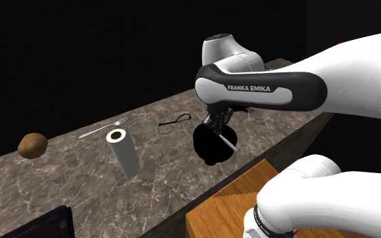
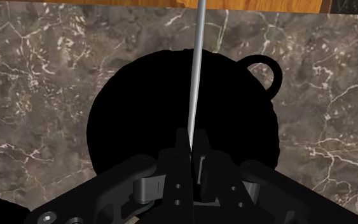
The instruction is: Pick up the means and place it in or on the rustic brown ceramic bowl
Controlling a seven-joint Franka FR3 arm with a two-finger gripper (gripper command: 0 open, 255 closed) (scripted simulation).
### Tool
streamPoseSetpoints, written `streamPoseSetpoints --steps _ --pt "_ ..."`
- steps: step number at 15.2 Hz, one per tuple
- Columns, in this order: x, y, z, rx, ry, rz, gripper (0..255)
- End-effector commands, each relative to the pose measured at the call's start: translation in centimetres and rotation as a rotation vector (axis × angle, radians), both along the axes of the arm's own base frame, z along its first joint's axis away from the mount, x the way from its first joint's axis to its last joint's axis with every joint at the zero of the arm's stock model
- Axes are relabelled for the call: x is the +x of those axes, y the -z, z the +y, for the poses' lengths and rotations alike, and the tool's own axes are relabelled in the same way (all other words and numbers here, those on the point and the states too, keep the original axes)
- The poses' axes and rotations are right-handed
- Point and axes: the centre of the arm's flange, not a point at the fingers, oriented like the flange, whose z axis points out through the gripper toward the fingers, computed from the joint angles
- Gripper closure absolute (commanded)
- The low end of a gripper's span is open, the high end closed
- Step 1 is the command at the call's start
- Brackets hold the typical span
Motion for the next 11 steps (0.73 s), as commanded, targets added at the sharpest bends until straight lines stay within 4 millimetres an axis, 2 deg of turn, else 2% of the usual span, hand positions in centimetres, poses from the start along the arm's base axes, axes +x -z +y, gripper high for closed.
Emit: streamPoseSetpoints --steps 1,8,9,11 --pt "0.01 1.02 -0.12 0.0 0.0 -0.001 255" --pt "0.01 1.02 -0.12 0.0 0.0 -0.001 255" --pt "0.02 1.02 -0.11 0.0 0.0 -0.001 0" --pt "0.02 1.02 -0.11 0.0 0.0 -0.001 0"
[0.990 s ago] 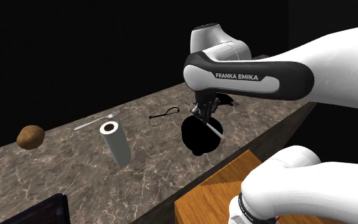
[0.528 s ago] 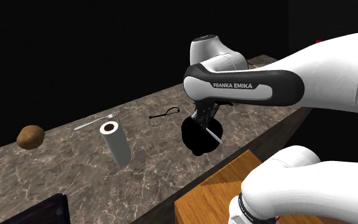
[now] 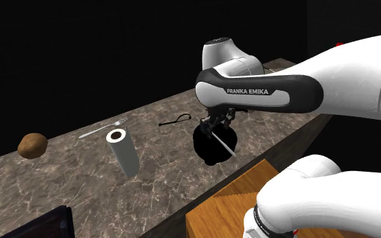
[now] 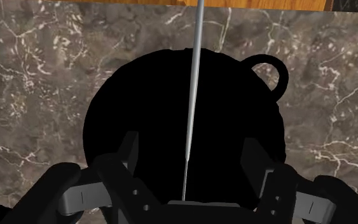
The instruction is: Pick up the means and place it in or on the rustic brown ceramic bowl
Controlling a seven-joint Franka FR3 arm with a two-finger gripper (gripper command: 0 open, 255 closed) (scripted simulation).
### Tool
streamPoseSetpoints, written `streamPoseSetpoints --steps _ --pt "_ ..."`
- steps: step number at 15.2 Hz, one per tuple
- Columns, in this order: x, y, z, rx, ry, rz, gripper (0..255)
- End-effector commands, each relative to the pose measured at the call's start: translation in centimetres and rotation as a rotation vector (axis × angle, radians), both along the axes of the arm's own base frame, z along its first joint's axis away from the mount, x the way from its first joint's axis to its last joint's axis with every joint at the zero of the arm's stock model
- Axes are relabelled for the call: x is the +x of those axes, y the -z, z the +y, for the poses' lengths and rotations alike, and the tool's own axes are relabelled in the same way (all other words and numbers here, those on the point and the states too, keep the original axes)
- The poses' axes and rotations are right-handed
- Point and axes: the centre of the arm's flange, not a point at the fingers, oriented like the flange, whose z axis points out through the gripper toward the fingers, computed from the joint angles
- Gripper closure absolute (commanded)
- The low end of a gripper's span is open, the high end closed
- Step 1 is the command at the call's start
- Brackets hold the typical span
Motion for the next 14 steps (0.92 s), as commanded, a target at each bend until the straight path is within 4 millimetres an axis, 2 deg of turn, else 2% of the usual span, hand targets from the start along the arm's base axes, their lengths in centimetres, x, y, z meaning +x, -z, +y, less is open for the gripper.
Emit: streamPoseSetpoints --steps 1,3,7,14 --pt "0.0 0.0 0.0 0.0 0.0 0.0 0" --pt "0.0 0.0 0.0 0.0 0.0 0.0 0" --pt "0.5 -5.0 0.4 0.0 0.0 0.0 0" --pt "0.5 -5.0 0.4 0.0 0.0 0.0 0"
